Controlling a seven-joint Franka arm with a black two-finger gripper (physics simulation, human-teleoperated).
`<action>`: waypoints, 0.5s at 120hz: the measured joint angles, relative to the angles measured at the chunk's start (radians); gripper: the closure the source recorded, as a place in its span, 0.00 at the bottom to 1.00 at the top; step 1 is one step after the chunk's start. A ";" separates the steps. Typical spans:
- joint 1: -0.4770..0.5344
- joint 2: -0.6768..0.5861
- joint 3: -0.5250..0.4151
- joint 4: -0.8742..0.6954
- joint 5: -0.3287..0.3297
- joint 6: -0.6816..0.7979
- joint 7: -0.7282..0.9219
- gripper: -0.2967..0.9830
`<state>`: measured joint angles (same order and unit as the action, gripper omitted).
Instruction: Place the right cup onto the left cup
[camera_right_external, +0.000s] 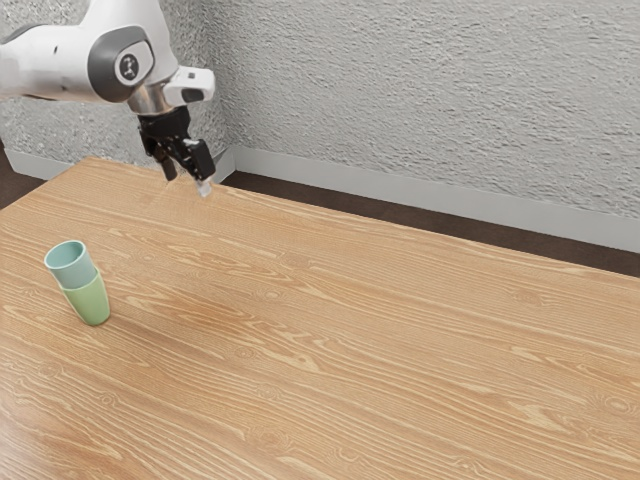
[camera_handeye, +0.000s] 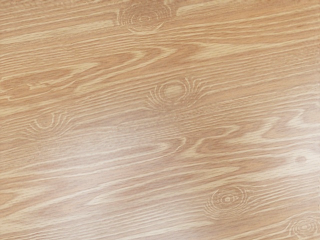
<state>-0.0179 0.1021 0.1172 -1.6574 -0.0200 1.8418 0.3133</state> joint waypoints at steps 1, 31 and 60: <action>0.000 0.004 -0.003 0.011 0.000 -0.005 -0.001 0.23; 0.010 0.033 -0.020 0.119 -0.042 -0.094 -0.014 0.23; 0.010 0.032 -0.019 0.120 -0.047 -0.121 -0.021 0.23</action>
<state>-0.0077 0.1341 0.0981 -1.5375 -0.0671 1.7211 0.2922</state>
